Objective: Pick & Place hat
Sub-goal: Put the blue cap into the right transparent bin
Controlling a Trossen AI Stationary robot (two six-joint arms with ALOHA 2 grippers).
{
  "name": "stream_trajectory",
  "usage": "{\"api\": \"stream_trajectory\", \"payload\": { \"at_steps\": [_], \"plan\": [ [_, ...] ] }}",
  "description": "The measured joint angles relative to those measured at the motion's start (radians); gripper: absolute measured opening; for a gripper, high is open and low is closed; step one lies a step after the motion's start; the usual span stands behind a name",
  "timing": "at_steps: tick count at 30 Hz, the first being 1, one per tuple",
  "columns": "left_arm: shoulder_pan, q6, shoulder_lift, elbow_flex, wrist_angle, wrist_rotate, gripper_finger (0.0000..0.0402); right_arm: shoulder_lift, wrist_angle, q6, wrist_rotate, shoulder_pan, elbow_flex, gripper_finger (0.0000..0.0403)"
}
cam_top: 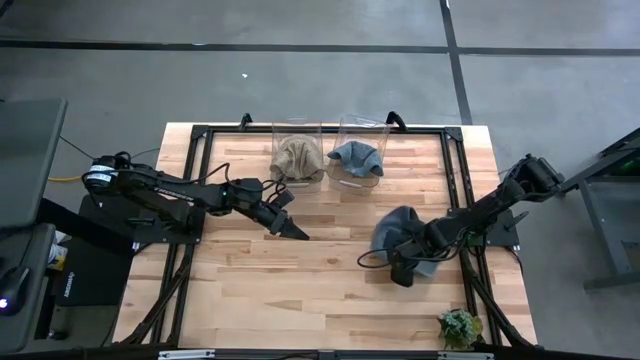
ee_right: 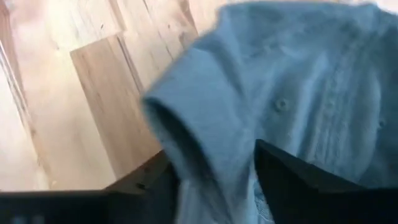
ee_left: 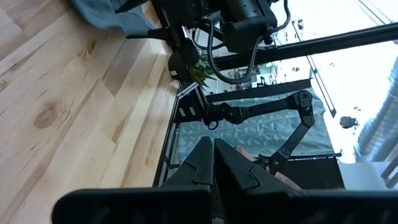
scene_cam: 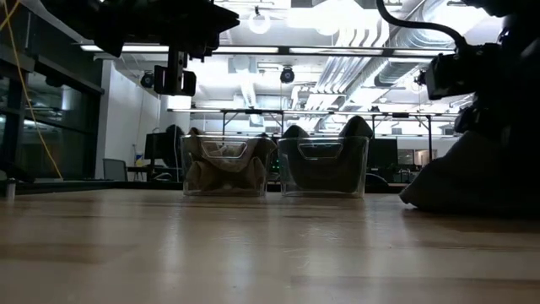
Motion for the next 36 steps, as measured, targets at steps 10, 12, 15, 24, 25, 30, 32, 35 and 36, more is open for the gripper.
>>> {"api": "stream_trajectory", "payload": {
  "at_steps": [10, 12, 15, 24, 25, 30, 32, 35, 36],
  "plan": [
    [0.0, -0.01, 0.0, 0.0, 0.0, -0.002, 0.0, 0.0, 0.067, -0.061, 0.033, 0.0, 0.0, 0.0017],
    [0.0, -0.014, 0.0, 0.0, 0.0, -0.002, 0.0, 0.0, 0.064, -0.069, 0.037, 0.0, 0.007, 0.0013],
    [0.0, -0.036, 0.0, 0.0, 0.0, -0.009, 0.0, 0.0, 0.055, -0.067, 0.062, 0.0, 0.035, 0.0013],
    [0.0, -0.201, 0.0, 0.0, 0.001, -0.092, 0.0, 0.0, -0.152, -0.169, 0.267, 0.003, 0.254, 0.0013],
    [0.0, -0.226, 0.0, 0.0, 0.001, -0.113, 0.0, 0.0, -0.18, -0.186, 0.296, 0.003, 0.283, 0.0013],
    [0.0, -0.291, 0.0, 0.0, 0.005, -0.195, 0.0, 0.0, -0.33, -0.251, 0.424, 0.003, 0.422, 0.0013],
    [0.0, -0.31, 0.0, 0.0, 0.011, -0.214, 0.0, 0.0, -0.368, -0.278, 0.477, 0.003, 0.47, 0.0013],
    [0.0, -0.339, 0.0, 0.0, 0.061, -0.228, 0.0, 0.0, -0.408, -0.333, 0.559, 0.003, 0.526, 0.0013],
    [0.0, -0.343, 0.0, 0.0, 0.088, -0.235, 0.0, 0.0, -0.416, -0.355, 0.59, 0.003, 0.542, 0.0013]
  ]
}}
